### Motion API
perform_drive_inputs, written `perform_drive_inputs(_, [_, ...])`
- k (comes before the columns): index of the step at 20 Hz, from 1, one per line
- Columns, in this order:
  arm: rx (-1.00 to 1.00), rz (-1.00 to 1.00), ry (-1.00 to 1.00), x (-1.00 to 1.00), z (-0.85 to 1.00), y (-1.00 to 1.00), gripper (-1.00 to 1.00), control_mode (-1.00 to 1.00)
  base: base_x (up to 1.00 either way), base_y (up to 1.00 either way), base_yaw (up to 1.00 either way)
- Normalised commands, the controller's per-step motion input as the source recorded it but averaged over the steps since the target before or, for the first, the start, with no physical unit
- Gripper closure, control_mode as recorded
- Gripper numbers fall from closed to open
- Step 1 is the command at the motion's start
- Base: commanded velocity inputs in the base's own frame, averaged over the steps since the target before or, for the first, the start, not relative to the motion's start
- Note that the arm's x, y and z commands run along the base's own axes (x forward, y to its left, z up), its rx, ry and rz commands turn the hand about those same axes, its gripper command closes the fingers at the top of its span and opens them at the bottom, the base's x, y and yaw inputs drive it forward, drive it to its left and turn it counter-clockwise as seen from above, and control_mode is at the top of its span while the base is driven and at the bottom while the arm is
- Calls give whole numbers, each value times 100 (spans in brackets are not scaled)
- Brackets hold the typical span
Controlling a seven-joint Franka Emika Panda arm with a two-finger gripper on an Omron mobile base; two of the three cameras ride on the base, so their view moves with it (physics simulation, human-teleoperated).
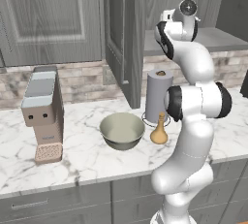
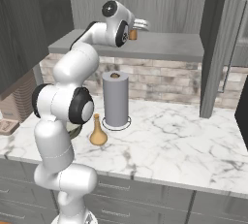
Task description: Retrieve the bottle and the shaker from the cabinet and place them next to the mixing bowl on the counter. Then add garlic from the fridge to the mixing bowl.
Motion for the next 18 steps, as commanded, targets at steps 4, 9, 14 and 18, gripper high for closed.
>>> perform_drive_inputs(4, [0, -2, -3, -14, 0, -12, 100, -100, 0, 0, 0])
perform_drive_inputs(9, [0, -15, -8, -57, 0, -41, 100, -100, 0, 0, 0])
perform_drive_inputs(14, [0, -16, -27, -81, 0, -40, 100, -100, 0, 0, 0])
perform_drive_inputs(18, [0, -13, -29, -100, 6, -16, 100, -100, 0, 0, 0])
